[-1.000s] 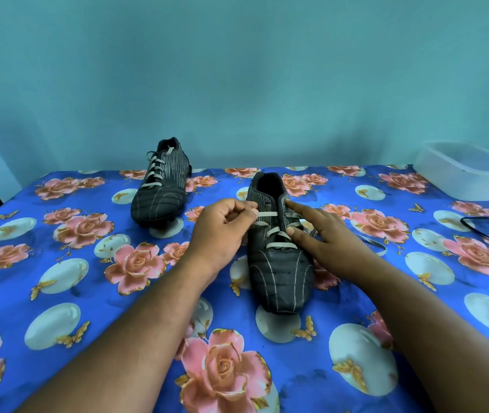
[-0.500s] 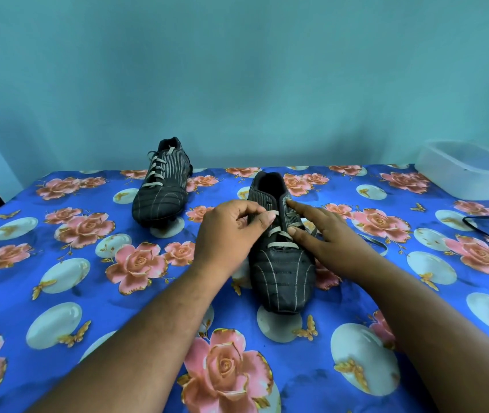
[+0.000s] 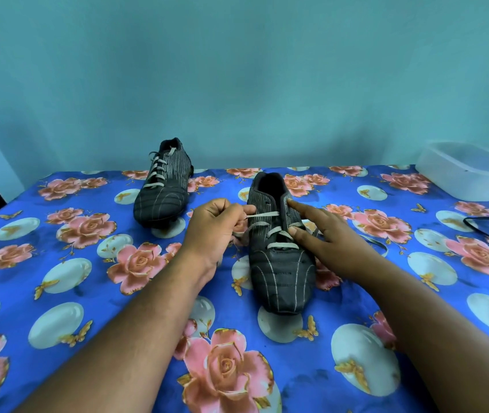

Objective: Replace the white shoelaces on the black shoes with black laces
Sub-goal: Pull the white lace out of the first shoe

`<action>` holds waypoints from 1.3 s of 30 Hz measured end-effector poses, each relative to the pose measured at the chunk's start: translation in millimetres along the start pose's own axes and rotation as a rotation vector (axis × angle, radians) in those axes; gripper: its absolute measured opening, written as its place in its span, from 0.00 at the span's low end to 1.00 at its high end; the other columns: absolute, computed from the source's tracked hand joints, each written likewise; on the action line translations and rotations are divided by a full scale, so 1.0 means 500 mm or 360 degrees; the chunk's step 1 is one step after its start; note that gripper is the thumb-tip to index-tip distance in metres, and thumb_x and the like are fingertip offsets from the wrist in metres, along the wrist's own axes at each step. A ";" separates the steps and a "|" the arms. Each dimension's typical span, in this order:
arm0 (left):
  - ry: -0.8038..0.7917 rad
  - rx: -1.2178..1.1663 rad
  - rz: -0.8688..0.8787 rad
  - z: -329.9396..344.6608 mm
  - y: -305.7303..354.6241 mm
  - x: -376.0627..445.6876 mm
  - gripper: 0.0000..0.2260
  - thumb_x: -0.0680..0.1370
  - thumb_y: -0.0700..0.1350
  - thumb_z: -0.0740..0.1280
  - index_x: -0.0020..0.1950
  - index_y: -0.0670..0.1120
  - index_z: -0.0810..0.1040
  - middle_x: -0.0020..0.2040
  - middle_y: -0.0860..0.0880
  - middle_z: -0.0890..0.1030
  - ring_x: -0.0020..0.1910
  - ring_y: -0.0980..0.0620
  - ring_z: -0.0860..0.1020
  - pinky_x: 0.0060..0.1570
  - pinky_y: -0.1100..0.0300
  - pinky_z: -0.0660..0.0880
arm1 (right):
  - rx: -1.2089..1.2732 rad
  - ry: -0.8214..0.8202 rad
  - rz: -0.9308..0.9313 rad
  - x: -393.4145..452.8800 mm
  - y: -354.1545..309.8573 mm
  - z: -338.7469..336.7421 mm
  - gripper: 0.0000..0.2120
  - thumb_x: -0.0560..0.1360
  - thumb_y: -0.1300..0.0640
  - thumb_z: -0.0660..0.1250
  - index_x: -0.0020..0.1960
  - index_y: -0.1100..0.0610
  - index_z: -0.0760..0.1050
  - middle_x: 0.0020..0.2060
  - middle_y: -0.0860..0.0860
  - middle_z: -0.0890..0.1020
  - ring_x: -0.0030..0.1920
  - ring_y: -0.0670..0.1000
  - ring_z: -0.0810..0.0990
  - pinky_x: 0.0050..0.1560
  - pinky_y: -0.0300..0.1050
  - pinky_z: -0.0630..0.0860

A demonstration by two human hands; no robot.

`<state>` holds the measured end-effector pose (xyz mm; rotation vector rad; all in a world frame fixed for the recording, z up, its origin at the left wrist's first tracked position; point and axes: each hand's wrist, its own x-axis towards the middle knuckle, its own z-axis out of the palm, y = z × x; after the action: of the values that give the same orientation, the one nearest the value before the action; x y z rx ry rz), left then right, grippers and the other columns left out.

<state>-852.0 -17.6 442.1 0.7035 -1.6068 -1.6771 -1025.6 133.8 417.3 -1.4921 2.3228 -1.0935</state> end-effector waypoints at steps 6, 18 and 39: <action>-0.0005 -0.0226 -0.0119 -0.018 0.008 0.010 0.13 0.75 0.33 0.60 0.32 0.44 0.68 0.48 0.38 0.86 0.48 0.38 0.84 0.37 0.56 0.69 | 0.0002 -0.0031 0.0022 -0.009 -0.018 -0.011 0.26 0.79 0.38 0.63 0.76 0.36 0.64 0.64 0.51 0.78 0.67 0.53 0.73 0.69 0.55 0.69; 0.0424 0.0965 0.0682 -0.042 -0.020 0.034 0.13 0.71 0.41 0.71 0.55 0.48 0.77 0.55 0.52 0.79 0.47 0.52 0.78 0.51 0.53 0.78 | -0.0021 0.0259 0.0112 -0.011 -0.030 -0.037 0.06 0.77 0.45 0.72 0.46 0.46 0.81 0.39 0.46 0.84 0.35 0.40 0.78 0.36 0.38 0.69; -0.0485 0.1209 0.0763 -0.023 -0.042 0.009 0.30 0.72 0.66 0.63 0.71 0.56 0.73 0.71 0.56 0.70 0.74 0.57 0.66 0.75 0.48 0.63 | 0.0035 0.0234 -0.0185 -0.026 -0.069 -0.027 0.05 0.71 0.46 0.78 0.40 0.44 0.84 0.33 0.39 0.81 0.38 0.43 0.76 0.37 0.34 0.68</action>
<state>-848.2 -28.7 420.6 0.3543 -2.4322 -0.8302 -1001.4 143.6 446.4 -1.6078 2.3346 -1.2951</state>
